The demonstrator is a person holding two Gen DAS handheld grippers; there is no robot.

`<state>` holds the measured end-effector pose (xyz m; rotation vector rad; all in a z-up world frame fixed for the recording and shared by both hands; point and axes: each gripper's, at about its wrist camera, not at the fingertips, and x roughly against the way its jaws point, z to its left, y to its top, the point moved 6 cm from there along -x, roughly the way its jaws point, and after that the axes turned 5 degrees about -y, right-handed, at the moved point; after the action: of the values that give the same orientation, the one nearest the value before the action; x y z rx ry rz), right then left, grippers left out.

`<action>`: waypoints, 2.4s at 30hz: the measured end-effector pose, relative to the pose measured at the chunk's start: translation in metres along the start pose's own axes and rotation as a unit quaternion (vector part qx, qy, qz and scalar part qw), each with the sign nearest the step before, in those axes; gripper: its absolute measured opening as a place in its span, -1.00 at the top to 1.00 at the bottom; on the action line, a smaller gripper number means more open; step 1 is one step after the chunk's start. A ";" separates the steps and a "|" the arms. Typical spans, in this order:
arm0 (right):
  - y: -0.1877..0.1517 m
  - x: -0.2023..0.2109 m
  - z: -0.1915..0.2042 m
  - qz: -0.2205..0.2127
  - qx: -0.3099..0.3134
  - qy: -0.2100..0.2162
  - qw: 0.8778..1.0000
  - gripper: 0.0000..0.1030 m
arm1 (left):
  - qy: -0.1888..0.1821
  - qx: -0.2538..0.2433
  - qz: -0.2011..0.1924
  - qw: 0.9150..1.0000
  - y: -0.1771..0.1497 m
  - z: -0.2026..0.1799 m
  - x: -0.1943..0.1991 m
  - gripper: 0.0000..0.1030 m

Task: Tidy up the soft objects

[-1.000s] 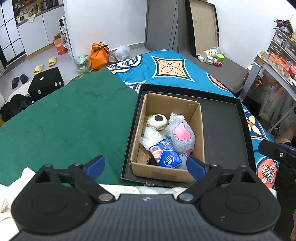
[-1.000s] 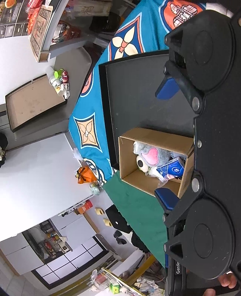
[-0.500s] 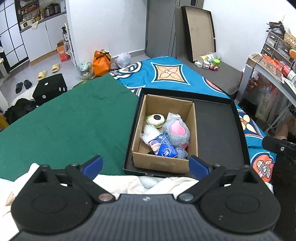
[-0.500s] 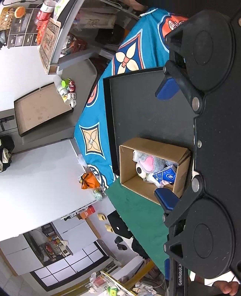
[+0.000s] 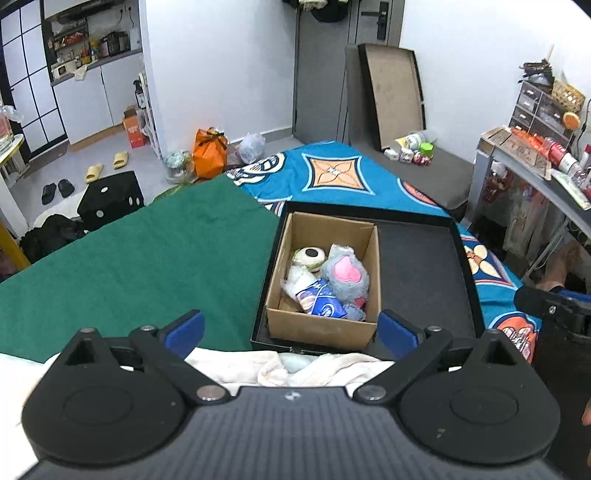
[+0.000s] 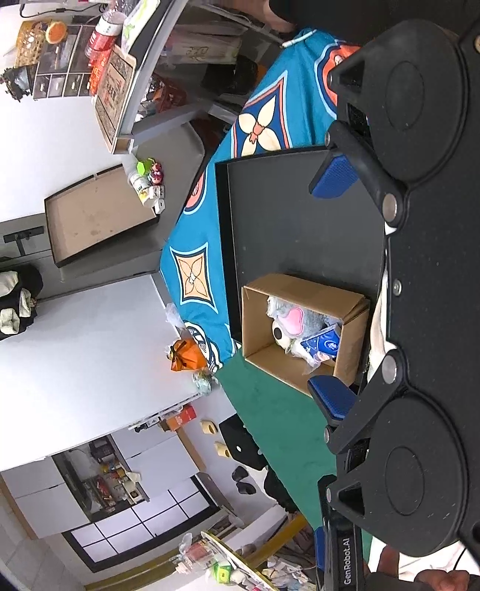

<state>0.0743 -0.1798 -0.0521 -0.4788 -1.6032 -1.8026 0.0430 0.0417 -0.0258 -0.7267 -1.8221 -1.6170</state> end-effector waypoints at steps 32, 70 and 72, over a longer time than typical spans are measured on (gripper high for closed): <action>-0.015 0.052 0.002 -0.041 0.017 -0.009 0.999 -1.00 | -0.007 -0.008 -0.054 0.998 -0.029 -0.017 0.058 -0.94; -0.023 0.050 0.006 -0.032 0.023 -0.012 0.999 -1.00 | -0.005 -0.010 -0.050 0.999 -0.034 -0.019 0.055 -0.94; -0.022 0.050 0.005 -0.030 0.021 -0.013 0.999 -1.00 | -0.006 -0.007 -0.049 0.999 -0.035 -0.018 0.054 -0.94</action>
<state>0.0224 -0.1863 -0.0340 -0.4407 -1.6851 -1.8107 -0.0178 0.0204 -0.0076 -0.6639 -1.8831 -1.6928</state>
